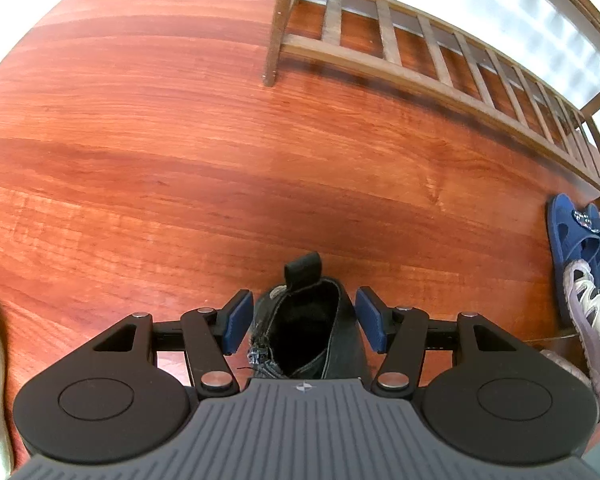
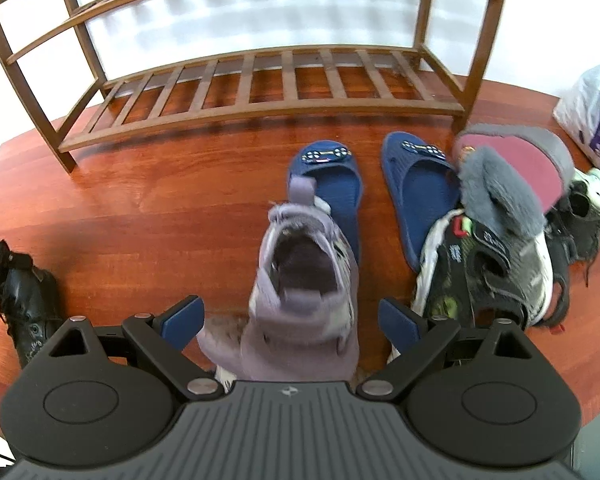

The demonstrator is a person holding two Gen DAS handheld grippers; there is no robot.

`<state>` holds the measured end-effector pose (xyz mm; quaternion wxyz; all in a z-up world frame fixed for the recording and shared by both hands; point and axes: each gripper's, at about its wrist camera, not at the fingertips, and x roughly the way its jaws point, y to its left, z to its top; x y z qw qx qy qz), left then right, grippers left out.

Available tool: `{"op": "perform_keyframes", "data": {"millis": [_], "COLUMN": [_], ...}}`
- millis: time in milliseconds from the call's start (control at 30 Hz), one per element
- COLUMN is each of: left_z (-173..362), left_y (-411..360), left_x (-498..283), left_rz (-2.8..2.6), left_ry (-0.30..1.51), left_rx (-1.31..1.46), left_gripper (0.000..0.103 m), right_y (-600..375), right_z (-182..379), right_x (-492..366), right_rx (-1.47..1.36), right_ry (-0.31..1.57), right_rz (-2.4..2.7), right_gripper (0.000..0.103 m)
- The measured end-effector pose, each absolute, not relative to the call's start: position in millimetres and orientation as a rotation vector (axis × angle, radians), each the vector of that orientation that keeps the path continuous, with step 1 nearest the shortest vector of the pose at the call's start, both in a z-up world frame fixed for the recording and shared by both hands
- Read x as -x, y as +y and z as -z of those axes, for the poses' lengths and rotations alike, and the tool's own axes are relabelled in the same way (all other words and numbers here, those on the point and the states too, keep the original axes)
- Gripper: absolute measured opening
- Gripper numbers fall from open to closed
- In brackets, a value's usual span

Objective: Organize scattered shoes
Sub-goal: 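Lift the black boot with the left tool while the right tool grasps a lavender sneaker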

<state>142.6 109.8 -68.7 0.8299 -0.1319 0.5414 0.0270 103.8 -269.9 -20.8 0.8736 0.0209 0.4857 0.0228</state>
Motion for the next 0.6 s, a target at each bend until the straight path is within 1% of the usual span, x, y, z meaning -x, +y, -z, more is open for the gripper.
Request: {"op": "perform_keyframes", "data": {"millis": [267,433,467,533,600], "left_z": [65.1,62.2,60.7,57.7,53.9], "left_y": [107.7,107.9,107.0,105.1,103.3], "left_x": [-126.7,-120.6,-119.7,-117.8,-115.9], "left_rz": [-0.046,-0.012,0.004,0.034,0.065], "left_ry": [1.147,1.139,1.135,1.126,1.114], "left_rx": [0.236,0.213,0.197,0.165,0.128], "left_gripper": [0.06,0.06,0.061,0.071,0.074], "right_y": [-280.6,-282.4,-283.1,-284.5,-285.7], "right_z": [22.9,36.4,40.0,49.1,54.8], "right_x": [-154.7,-178.7,-183.3,-192.7,-197.9], "right_rx": [-0.057,-0.053,-0.058,-0.067,-0.071], "right_ry": [1.13,1.207,1.225,1.272,1.303], "right_rz": [-0.065,-0.075,-0.078,-0.093,-0.095], "right_gripper": [0.096,0.096,0.096,0.096,0.096]}}
